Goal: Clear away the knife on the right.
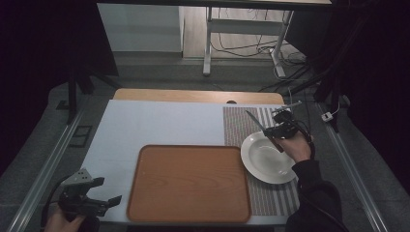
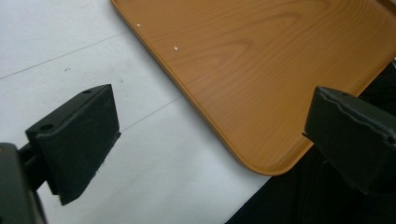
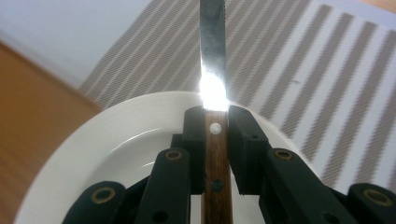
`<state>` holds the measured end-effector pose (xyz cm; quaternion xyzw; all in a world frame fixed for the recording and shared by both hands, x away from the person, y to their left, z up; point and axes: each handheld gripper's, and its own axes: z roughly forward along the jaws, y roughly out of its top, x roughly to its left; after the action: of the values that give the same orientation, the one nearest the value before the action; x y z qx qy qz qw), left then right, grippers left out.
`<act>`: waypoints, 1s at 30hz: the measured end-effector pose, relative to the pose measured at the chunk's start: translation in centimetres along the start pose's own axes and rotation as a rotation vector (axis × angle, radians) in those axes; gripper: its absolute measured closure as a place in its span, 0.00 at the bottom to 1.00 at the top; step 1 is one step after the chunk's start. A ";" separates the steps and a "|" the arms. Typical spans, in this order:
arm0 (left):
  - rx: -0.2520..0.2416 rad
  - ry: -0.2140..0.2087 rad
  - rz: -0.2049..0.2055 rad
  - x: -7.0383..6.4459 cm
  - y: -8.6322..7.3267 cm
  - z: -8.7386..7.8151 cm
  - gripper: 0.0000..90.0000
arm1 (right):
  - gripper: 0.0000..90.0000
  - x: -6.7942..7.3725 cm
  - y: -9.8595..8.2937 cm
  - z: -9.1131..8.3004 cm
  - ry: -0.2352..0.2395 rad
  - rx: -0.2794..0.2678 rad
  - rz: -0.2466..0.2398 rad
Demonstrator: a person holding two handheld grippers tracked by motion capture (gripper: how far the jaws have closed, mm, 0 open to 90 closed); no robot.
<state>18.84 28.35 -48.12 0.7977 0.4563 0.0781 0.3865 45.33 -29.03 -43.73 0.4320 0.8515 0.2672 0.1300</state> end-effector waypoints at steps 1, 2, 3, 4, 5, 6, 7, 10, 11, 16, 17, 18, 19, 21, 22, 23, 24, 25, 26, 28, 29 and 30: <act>0.000 0.000 0.000 0.0 0.0 0.0 0.04 | 0.87 0.0 0.0 0.0 0.000 0.000 0.000; 0.000 0.000 0.000 0.0 0.0 0.0 0.04 | 0.87 0.5 -0.1 0.0 0.008 0.001 -0.010; 0.000 0.000 0.000 0.0 0.0 0.0 0.04 | 0.87 1.0 -0.2 0.0 0.017 0.001 -0.014; 0.000 0.000 0.000 0.0 0.0 0.0 0.04 | 0.87 1.7 -0.4 0.0 0.025 0.003 -0.030; 0.001 0.000 0.000 0.0 0.0 0.0 0.04 | 0.87 1.7 -0.4 0.0 0.025 0.003 -0.030; 0.001 0.001 0.000 0.0 0.0 0.0 0.04 | 0.87 2.3 -0.5 0.0 0.033 0.006 -0.036; 0.001 0.001 0.001 0.0 0.0 0.0 0.04 | 0.87 2.6 -0.5 0.0 0.038 0.004 -0.044; 0.001 0.003 0.001 0.0 0.0 0.0 0.04 | 0.87 4.3 -0.9 0.1 0.060 0.008 -0.075; 0.001 0.002 0.001 0.0 0.0 0.0 0.04 | 0.87 4.6 -1.0 0.1 0.064 0.009 -0.079; 0.002 0.007 0.003 -0.1 0.0 0.0 0.04 | 0.87 6.7 -1.6 0.1 0.097 0.016 -0.111; 0.002 0.007 0.003 -0.1 0.0 0.0 0.04 | 0.87 6.7 -1.6 0.1 0.097 0.016 -0.111; 0.002 0.008 0.003 -0.1 0.0 0.0 0.04 | 0.87 7.2 -1.7 0.1 0.105 0.017 -0.115; 0.002 0.008 0.003 -0.1 0.0 0.0 0.04 | 0.87 8.3 -2.0 0.1 0.115 0.021 -0.136; 0.003 0.009 0.004 -0.1 0.0 0.0 0.04 | 0.87 9.0 -2.3 0.0 0.121 0.025 -0.152; 0.003 0.009 0.005 -0.1 0.0 0.0 0.04 | 0.87 9.4 -2.4 0.0 0.123 0.024 -0.159; 0.004 0.010 0.005 -0.1 0.0 0.0 0.04 | 0.87 9.8 -2.5 -0.1 0.126 0.025 -0.163; 0.004 0.011 0.005 -0.1 0.0 0.0 0.04 | 0.87 9.8 -2.5 -0.1 0.126 0.025 -0.163; 0.004 0.011 0.005 -0.1 0.0 0.0 0.04 | 0.87 10.1 -2.7 -0.1 0.131 0.027 -0.170; 0.004 0.012 0.004 -0.1 0.0 0.0 0.04 | 0.87 10.5 -2.9 -0.1 0.131 0.028 -0.174; 0.004 0.012 0.005 -0.1 0.0 0.0 0.04 | 0.87 11.1 -3.1 -0.1 0.137 0.032 -0.176; 0.004 0.013 0.005 -0.1 0.0 0.1 0.04 | 0.87 11.4 -3.3 -0.1 0.136 0.032 -0.183; 0.004 0.012 0.005 -0.1 0.1 0.1 0.04 | 0.87 11.8 -3.4 -0.2 0.138 0.031 -0.186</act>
<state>18.83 28.19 -48.10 0.7991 0.4569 0.0831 0.3819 36.03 -21.25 -45.39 0.3339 0.8989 0.2697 0.0885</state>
